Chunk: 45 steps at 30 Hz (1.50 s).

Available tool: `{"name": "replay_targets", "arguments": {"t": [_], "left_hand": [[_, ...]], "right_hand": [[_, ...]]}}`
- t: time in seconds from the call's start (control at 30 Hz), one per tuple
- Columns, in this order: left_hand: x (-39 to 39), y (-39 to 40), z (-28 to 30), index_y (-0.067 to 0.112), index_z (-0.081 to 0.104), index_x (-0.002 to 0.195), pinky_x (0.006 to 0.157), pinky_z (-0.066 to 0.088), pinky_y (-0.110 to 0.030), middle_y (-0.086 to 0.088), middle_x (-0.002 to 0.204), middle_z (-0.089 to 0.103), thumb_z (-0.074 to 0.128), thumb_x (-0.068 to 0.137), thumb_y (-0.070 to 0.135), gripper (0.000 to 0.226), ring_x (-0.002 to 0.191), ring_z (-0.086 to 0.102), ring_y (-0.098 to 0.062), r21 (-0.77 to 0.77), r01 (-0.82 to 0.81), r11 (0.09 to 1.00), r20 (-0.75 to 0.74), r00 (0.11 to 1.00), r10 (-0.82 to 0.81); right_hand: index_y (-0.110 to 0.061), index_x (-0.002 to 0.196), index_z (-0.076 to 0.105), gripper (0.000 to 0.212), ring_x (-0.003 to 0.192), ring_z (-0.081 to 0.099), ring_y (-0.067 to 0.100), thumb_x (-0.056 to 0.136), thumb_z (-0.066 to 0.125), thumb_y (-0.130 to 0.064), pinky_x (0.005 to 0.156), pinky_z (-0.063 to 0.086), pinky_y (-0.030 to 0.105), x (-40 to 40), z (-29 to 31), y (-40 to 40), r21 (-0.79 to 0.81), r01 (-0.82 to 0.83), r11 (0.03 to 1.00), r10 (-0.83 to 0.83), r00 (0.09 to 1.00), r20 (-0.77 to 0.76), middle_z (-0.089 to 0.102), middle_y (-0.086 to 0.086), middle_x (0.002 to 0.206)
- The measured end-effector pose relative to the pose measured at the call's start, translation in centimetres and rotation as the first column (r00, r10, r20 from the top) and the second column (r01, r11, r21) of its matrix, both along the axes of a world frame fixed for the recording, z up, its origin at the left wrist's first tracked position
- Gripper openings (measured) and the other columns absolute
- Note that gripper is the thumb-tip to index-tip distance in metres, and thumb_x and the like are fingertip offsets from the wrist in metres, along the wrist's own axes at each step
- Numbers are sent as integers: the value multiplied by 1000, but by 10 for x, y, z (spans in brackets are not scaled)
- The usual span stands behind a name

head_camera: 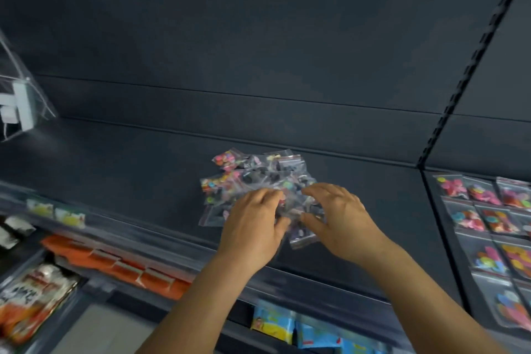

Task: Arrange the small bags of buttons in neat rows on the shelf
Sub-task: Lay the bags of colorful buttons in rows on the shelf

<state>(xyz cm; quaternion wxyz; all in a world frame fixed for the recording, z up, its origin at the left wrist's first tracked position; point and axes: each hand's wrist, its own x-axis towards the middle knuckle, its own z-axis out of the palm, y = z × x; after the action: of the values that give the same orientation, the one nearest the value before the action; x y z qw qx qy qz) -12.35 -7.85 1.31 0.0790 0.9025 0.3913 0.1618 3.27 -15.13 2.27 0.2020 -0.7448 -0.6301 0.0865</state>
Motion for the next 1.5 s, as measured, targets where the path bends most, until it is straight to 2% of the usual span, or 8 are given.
{"name": "replay_targets", "arguments": {"t": [0.37, 0.6, 0.73, 0.87, 1.03, 1.23, 1.43, 1.5], "left_hand": [[-61, 84, -20, 19, 28, 147, 110, 30, -35, 0, 147, 37, 40, 98, 35, 53, 134, 32, -20, -83, -144, 986, 0, 990, 144], [-70, 120, -32, 17, 30, 145, 110, 27, -38, -7, 149, 32, 37, 100, 33, 48, 136, 29, -25, -171, -221, 960, -69, 975, 212], [-71, 137, -34, 18, 27, 147, 111, 28, -40, -9, 149, 34, 38, 99, 39, 54, 135, 29, -28, -200, -243, 949, -88, 969, 230], [-72, 149, -35, 17, 31, 145, 106, 33, -38, -6, 140, 45, 51, 93, 40, 60, 129, 34, -26, -267, -226, 937, 24, 970, 241], [-58, 173, -30, 17, 28, 146, 106, 30, -38, -4, 146, 37, 49, 95, 38, 59, 134, 30, -25, -295, -209, 932, 107, 962, 250], [-36, 209, -34, 20, 37, 143, 107, 29, -40, -7, 146, 37, 37, 100, 32, 44, 134, 30, -27, -263, -150, 953, -69, 988, 136], [-22, 217, -36, 15, 64, 98, 80, 48, -35, -4, 100, 66, 53, 93, 21, 14, 100, 56, -24, -321, -152, 935, 225, 946, 231], [-21, 216, -36, 19, 62, 86, 64, 47, -21, 5, 85, 65, 59, 90, 20, 5, 83, 61, -15, -414, -150, 898, 309, 905, 294]], "right_hand": [[-22, 143, 35, 49, 136, 34, 20, 95, 46, -26, 114, 27, 41, -59, -7, 83, -65, -55, 996, 56, 998, 26, 41, 1, 146], [-19, 136, 43, 43, 127, 43, 24, 94, 45, -22, 107, 35, 36, -71, -13, 132, -87, -56, 995, 60, 997, 45, 49, 4, 139], [-21, 141, 39, 47, 132, 39, 25, 94, 46, -25, 111, 31, 37, -69, -14, 160, -87, -46, 995, 49, 998, 39, 44, 5, 143], [-18, 142, 35, 50, 132, 35, 28, 94, 46, -28, 111, 29, 38, -66, -16, 187, -111, 28, 993, -24, 999, 42, 42, 5, 145], [-17, 143, 32, 59, 133, 33, 30, 93, 48, -43, 110, 29, 40, -64, -22, 215, -154, 123, 980, -116, 992, 51, 45, 8, 142], [-18, 141, 36, 64, 132, 34, 29, 86, 58, -43, 109, 30, 37, -59, -32, 232, -203, 175, 963, -171, 985, 36, 43, 8, 141], [-17, 130, 48, 53, 122, 47, 28, 81, 65, -25, 99, 41, 35, -60, -33, 241, -148, 224, 963, -249, 952, -176, 61, 10, 121], [-15, 128, 50, 47, 117, 52, 25, 82, 64, -18, 95, 44, 31, -60, -32, 239, -80, 223, 972, -236, 938, -255, 63, 6, 120]]}}
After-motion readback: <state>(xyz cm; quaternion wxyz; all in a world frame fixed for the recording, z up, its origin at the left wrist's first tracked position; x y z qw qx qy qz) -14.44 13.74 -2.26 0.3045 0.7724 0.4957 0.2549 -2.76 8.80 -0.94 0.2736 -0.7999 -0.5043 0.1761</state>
